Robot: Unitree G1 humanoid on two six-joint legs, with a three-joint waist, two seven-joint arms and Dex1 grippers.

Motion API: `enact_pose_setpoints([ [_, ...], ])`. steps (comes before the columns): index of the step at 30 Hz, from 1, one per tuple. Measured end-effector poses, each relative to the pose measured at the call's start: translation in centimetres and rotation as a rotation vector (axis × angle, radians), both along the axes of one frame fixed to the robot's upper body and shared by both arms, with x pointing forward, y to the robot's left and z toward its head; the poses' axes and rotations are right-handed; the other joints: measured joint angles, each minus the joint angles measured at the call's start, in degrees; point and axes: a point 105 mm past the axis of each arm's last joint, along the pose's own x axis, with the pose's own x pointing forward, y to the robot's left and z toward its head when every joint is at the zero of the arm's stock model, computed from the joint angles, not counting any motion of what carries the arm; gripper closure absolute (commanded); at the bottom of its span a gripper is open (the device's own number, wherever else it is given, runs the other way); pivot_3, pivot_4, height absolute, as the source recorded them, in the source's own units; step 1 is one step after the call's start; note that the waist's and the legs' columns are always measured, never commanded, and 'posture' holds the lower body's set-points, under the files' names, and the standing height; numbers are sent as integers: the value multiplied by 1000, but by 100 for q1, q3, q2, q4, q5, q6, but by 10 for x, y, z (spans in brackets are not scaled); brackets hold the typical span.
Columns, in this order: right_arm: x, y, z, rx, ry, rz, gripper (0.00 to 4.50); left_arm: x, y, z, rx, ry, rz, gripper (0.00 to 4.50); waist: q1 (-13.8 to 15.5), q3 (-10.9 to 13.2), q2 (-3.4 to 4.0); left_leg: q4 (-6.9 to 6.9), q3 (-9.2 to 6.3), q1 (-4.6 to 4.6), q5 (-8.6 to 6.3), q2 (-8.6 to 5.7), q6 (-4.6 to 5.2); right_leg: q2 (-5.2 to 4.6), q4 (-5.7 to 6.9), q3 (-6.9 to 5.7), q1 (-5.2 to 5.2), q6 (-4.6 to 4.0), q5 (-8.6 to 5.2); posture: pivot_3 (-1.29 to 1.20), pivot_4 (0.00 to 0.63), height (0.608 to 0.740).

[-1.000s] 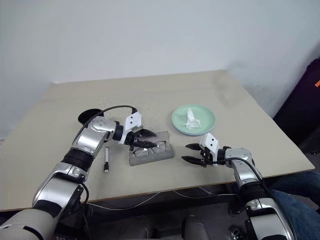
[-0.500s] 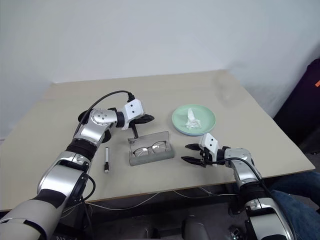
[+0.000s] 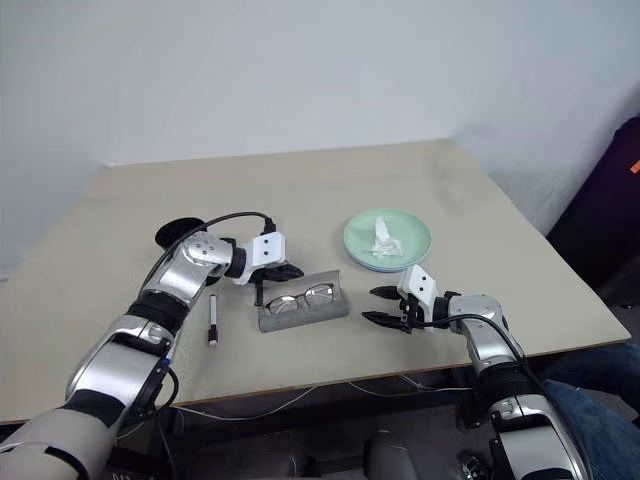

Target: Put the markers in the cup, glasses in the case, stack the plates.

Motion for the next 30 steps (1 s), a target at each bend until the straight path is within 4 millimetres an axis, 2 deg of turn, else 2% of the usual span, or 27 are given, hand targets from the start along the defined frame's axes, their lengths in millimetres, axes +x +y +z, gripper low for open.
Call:
enact_pose_setpoints([
  [7, 0, 1, 1, 4, -1, 1, 1750, -25, -3, 9, -66, 54, -60, 4478, -4, 0, 1, 0, 1, 2, -1, 2, -1, 0, 2, 0, -1, 0, 0, 0, 0, 740],
  [16, 1, 1, 1, 7, -2, 2, 1750, -57, -7, -12, -4, 97, -120, 4478, 1, 0, 1, 0, 3, 4, -1, 3, -2, 0, 3, 1, 0, -1, -1, 0, 0, 740],
  [24, 5, 5, 7, 11, -20, 9, 1750, -56, -9, -13, 36, 39, -113, 4478, 6, -1, 2, 1, 6, 17, -1, 4, -1, 0, 2, 3, 11, -2, -1, 0, 0, 740],
  [27, 5, 5, 6, 13, -18, 9, 1750, -47, -13, -8, -46, 34, -37, 4478, 4, 0, 1, 5, 6, 17, 0, 5, -1, 0, 3, 3, 11, -1, -1, 0, 0, 740],
  [30, 5, 7, 7, 20, -18, 12, 1750, -32, -13, 9, -190, 4, 91, 4478, -3, 0, 1, 4, 6, 17, -2, 8, -4, 0, 5, 2, 6, -1, -1, 0, 0, 740],
])
